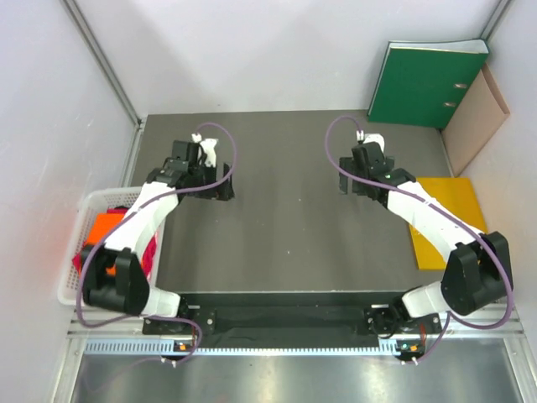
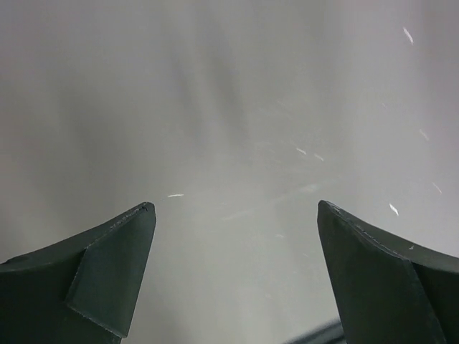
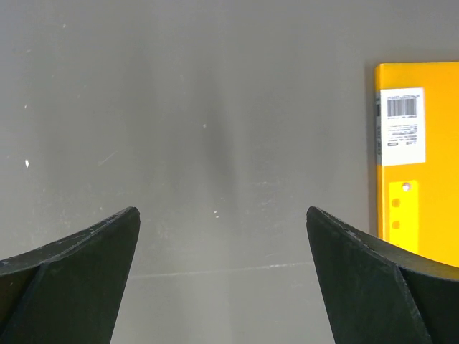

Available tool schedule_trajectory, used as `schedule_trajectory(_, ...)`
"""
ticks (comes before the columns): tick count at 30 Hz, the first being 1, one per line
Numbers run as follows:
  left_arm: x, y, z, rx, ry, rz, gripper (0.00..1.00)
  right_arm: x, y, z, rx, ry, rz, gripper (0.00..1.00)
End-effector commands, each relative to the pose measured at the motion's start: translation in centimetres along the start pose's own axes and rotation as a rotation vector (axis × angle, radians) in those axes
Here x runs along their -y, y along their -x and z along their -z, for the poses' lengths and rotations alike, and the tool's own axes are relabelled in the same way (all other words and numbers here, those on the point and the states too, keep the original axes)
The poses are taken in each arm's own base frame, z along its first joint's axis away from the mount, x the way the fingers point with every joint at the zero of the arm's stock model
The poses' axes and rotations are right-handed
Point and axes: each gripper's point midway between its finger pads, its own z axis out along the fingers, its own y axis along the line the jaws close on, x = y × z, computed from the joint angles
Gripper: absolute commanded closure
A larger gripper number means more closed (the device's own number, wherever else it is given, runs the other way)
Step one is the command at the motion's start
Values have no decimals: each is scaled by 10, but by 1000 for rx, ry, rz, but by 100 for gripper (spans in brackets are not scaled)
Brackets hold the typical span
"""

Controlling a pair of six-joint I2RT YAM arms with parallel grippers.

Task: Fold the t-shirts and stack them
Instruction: Grab crumpled tshirt from bin with the left arm

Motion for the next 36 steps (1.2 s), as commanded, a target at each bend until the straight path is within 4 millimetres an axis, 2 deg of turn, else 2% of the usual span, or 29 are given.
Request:
schedule_trajectory(1, -43, 29, 44, 171, 309, 40, 1, -17, 11, 4, 31, 39, 8, 0)
schedule_trajectory(3, -61, 31, 58, 205, 428, 68, 1, -19, 6, 5, 23, 43, 14, 0)
schedule_trajectory(7, -84, 38, 99, 263, 620, 83, 1, -23, -1, 4, 11, 48, 19, 0)
schedule_trajectory(13, -115, 46, 141, 326, 763, 178, 2, -36, -14, 0, -24, 63, 43, 0)
schedule_trajectory(15, -142, 34, 154, 285, 873, 259, 2, -40, -19, -2, -37, 67, 51, 0)
schedule_trajectory(17, -168, 13, 165, 236, 971, 388, 3, -46, -24, -3, -48, 75, 67, 0)
schedule_trajectory(19, -189, -4, 162, 185, 1010, 498, 1, -52, -27, -4, -55, 84, 85, 0)
schedule_trajectory(24, -215, -52, 143, 71, 991, 696, 1, -60, -34, -8, -77, 93, 113, 0)
schedule_trajectory(25, -223, -61, 147, 69, 1000, 747, 2, -62, -34, -8, -80, 96, 115, 0)
schedule_trajectory(28, -227, -74, 148, 69, 984, 797, 2, -63, -37, -8, -86, 96, 126, 0)
schedule_trajectory(32, -219, -81, 144, 64, 948, 823, 3, -64, -39, -11, -93, 99, 134, 0)
schedule_trajectory(36, -215, -96, 137, 48, 932, 833, 6, -67, -41, -14, -100, 104, 139, 0)
